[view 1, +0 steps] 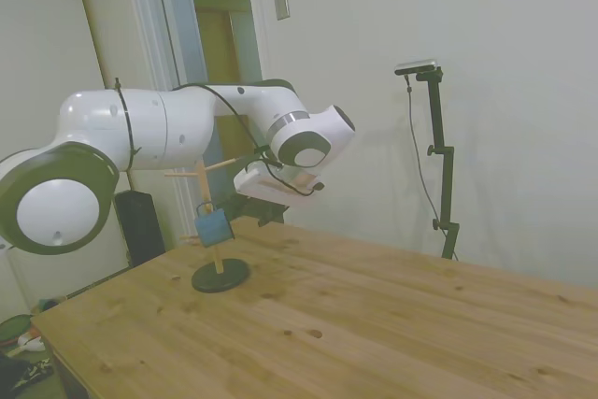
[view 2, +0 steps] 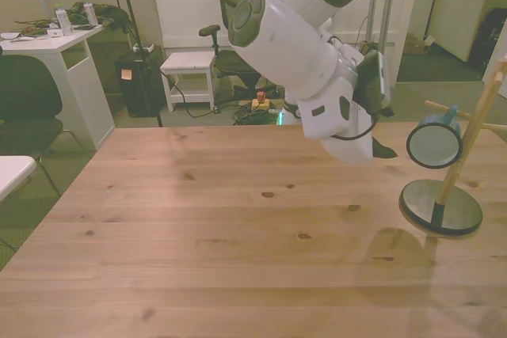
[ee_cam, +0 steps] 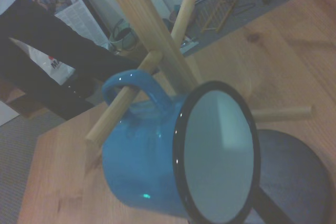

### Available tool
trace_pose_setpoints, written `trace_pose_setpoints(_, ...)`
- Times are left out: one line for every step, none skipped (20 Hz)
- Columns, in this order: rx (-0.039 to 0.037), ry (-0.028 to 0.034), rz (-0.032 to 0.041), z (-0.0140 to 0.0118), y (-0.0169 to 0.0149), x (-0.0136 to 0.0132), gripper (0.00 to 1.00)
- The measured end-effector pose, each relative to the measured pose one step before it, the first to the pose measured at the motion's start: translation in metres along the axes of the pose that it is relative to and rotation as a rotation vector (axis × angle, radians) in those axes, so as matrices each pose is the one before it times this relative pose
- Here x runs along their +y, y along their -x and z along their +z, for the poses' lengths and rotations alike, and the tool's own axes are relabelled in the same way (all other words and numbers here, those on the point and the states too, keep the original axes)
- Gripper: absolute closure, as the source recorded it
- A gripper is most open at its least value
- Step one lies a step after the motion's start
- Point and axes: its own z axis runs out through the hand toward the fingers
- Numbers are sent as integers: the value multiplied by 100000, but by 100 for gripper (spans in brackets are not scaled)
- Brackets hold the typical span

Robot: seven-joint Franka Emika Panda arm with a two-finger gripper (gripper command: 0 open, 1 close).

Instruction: Unload the mug

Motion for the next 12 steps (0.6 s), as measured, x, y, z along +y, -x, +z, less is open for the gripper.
trace_pose_setpoints(-428, -443, -959, 398, -459, -218, 0)
trace_pose_setpoints(-744, -594, -1003, 376, -391, -309, 0)
trace_pose_setpoints(-1077, -751, -758, 313, -191, -289, 0)
trace_pose_setpoints(-1066, -743, -647, 190, -82, -306, 0)
trace_pose_setpoints(-977, -655, -456, 114, 4, -282, 0)
trace_pose_setpoints(-948, -559, -341, 15, 54, -229, 0)
trace_pose_setpoints(-1012, -628, -166, 24, 85, -168, 0)
trace_pose_setpoints(-739, -558, -64, 63, 39, -38, 0)
trace_pose_setpoints(-653, -587, -29, 98, 20, 15, 0)
trace_pose_setpoints(-843, -836, -7, 131, 8, 44, 0)
trace_pose_setpoints(-479, -506, 28, 159, -87, 144, 0)
trace_pose_setpoints(-736, -907, 217, 209, -93, 113, 0)
